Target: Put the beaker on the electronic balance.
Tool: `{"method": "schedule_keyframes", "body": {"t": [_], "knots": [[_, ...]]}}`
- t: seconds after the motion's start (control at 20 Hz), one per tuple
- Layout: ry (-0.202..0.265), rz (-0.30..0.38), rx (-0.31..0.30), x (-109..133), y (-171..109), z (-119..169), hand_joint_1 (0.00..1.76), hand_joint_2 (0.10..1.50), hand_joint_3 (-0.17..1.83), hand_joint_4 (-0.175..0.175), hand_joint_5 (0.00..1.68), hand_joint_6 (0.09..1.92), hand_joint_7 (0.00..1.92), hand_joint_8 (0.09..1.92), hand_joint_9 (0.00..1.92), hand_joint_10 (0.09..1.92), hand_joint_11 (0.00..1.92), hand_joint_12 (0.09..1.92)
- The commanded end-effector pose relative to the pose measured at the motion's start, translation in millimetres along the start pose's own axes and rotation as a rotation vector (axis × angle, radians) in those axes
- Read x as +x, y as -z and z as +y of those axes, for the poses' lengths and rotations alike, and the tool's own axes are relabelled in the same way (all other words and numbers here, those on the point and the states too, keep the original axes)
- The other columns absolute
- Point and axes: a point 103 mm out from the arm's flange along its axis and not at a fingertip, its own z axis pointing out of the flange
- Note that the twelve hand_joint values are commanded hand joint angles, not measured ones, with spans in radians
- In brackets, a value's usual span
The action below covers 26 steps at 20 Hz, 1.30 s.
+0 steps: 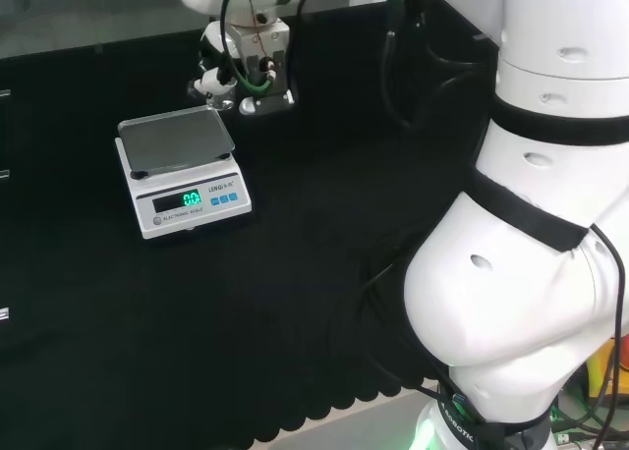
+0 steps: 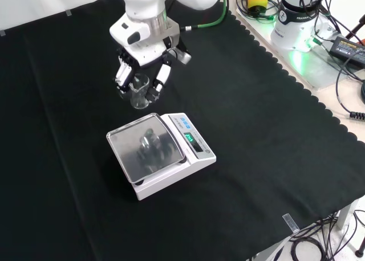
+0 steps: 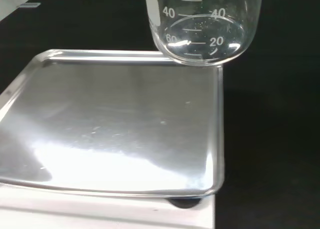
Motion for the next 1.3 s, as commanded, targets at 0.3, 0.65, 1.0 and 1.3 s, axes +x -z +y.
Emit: {"method": "schedule_keyframes", "body": {"t": [0.3, 0.65, 1.0, 1.3], "knots": [[0.056, 0.021, 0.049, 28, -22, 20, 1.09, 1.06, -0.17, -0.175, 0.7, 0.83, 1.05, 0.78, 1.58, 0.09, 1.58, 0.41], [0.08, 0.031, 0.071, 41, -36, 32, 1.1, 1.06, -0.17, -0.175, 0.7, 0.83, 1.06, 0.78, 1.58, 0.09, 1.58, 0.41], [0.09, 0.033, 0.096, 52, -53, 43, 1.1, 1.06, -0.17, -0.175, 0.71, 0.83, 1.06, 0.78, 1.58, 0.09, 1.58, 0.41], [0.112, 0.02, 0.087, 58, -65, 45, 1.1, 1.06, -0.17, -0.175, 0.71, 0.83, 1.06, 0.78, 1.58, 0.09, 1.58, 0.41]]}}
